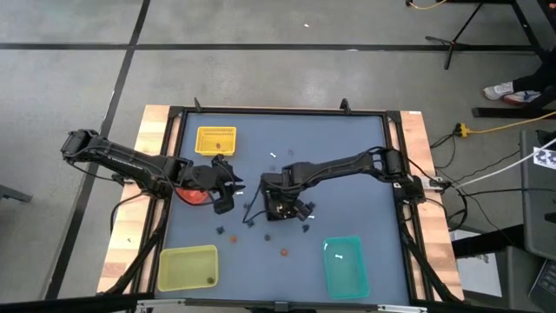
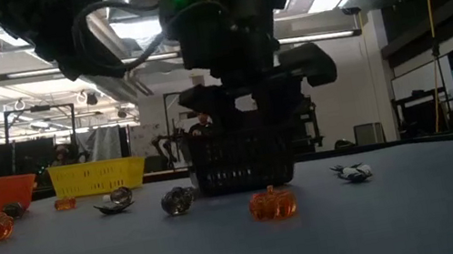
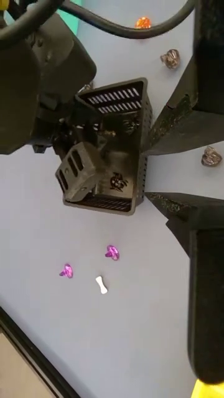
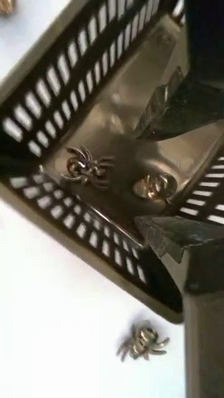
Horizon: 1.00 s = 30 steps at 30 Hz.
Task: Sort Halloween decoration
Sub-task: Put the black skull toy into the bottom yellow bin
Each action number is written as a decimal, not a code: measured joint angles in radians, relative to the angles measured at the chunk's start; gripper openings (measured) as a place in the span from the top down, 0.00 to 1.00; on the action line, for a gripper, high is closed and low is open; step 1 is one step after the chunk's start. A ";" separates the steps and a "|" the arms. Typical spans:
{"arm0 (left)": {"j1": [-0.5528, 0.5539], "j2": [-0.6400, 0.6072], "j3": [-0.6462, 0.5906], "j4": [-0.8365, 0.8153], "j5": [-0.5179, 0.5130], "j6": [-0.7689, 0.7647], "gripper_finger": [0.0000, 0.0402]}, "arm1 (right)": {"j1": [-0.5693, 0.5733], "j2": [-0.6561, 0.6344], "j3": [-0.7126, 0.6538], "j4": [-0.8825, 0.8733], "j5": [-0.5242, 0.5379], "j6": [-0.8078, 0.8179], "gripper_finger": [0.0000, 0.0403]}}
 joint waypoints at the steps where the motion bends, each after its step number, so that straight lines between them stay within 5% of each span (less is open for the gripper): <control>1: 0.000 0.000 0.000 0.000 0.000 0.000 0.77 | 0.000 0.005 0.001 0.008 0.000 0.000 0.50; 18: 0.000 0.000 0.000 0.000 -0.001 0.000 0.77 | 0.000 0.020 0.016 -0.041 0.000 -0.119 0.51; 30: 0.000 0.000 0.000 0.000 -0.001 0.000 0.77 | 0.028 0.020 0.016 -0.049 0.014 -0.187 0.71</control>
